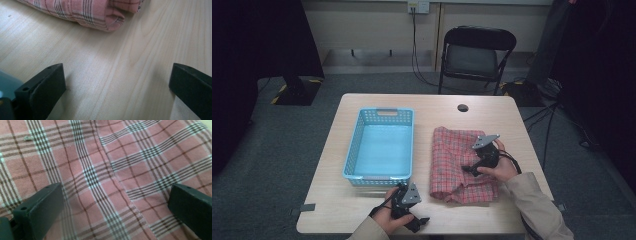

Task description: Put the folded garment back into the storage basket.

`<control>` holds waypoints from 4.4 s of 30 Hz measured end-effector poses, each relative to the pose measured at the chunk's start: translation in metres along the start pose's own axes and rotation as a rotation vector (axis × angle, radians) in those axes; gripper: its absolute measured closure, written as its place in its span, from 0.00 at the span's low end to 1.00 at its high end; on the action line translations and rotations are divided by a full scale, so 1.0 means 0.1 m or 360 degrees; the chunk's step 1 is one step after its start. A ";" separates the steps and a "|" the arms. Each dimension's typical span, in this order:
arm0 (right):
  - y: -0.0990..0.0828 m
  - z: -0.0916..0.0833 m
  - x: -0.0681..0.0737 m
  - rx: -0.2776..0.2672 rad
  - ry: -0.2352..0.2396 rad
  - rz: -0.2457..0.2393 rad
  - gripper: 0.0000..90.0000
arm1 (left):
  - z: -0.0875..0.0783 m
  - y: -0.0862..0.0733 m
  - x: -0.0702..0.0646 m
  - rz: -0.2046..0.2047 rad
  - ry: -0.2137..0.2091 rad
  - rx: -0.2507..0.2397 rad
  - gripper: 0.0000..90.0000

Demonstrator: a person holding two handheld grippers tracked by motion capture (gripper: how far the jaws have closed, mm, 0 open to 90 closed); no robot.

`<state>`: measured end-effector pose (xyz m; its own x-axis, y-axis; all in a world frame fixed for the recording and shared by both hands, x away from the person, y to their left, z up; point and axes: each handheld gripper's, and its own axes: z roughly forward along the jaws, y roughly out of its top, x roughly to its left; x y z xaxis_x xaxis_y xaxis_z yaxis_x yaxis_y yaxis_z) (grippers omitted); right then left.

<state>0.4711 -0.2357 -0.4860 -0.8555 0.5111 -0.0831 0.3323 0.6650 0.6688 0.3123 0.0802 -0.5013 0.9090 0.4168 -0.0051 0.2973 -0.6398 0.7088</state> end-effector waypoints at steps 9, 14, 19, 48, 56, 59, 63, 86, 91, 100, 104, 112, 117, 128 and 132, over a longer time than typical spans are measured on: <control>0.01 0.04 -0.01 0.0093 0.0047 0.0112 0.00 | 0.00 0.00 0.00 -0.0002 0.0001 0.0001 0.00; 0.05 0.04 0.00 0.0153 0.0058 0.0118 0.00 | 0.00 0.00 0.00 -0.0003 0.0004 0.0000 0.00; 0.09 0.01 0.04 0.0199 0.0061 0.0103 0.09 | 0.00 0.00 0.00 -0.0004 0.0004 0.0000 0.00; 0.35 -0.34 0.20 -0.0031 0.0182 0.0231 0.75 | 0.00 0.00 -0.01 -0.0010 0.0012 -0.0001 0.00; 0.41 -0.47 0.19 -0.0124 0.0217 0.0252 0.75 | 0.00 0.00 -0.01 -0.0013 0.0011 -0.0001 0.00; 0.44 -0.52 0.18 -0.0167 0.0232 0.0262 0.75 | 0.00 0.00 -0.01 -0.0010 0.0012 0.0001 0.00; 0.49 -0.60 0.17 -0.0190 0.0217 0.0258 0.75 | 0.00 0.00 -0.01 -0.0010 0.0012 0.0001 0.00; 0.88 -0.95 0.17 -0.0250 0.0135 0.0202 0.75 | 0.00 0.00 -0.01 -0.0013 0.0012 -0.0003 0.00; 0.95 -1.02 0.17 -0.0261 0.0113 0.0187 0.75 | 0.00 0.00 -0.01 -0.0015 0.0011 -0.0002 0.00; 1.07 -1.14 0.17 -0.0303 0.0094 0.0176 0.75 | 0.00 0.00 -0.01 -0.0014 0.0011 -0.0004 0.00; 1.16 -1.20 0.19 -0.0309 0.0068 0.0160 0.75 | 0.00 0.00 -0.01 -0.0013 0.0011 -0.0003 0.00; 1.30 -1.28 0.20 -0.0350 0.0050 0.0158 0.75 | 0.00 0.00 -0.01 -0.0013 0.0010 -0.0003 0.00; 1.39 -1.32 0.21 -0.0372 0.0048 0.0149 0.75 | 0.00 0.00 -0.01 -0.0013 0.0011 -0.0003 0.00; 1.60 -1.37 0.23 -0.0406 0.0041 0.0139 0.75 | 0.00 0.00 -0.02 -0.0018 0.0012 -0.0011 0.00; 1.67 -1.38 0.25 -0.0425 0.0046 0.0134 0.75 | 0.00 0.00 -0.02 -0.0018 0.0012 -0.0011 0.00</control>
<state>0.4508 -0.1867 -0.2746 -0.8416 0.5401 -0.0005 0.2896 0.4521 0.8437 0.3108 0.0798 -0.5014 0.9033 0.4288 -0.0079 0.3056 -0.6306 0.7134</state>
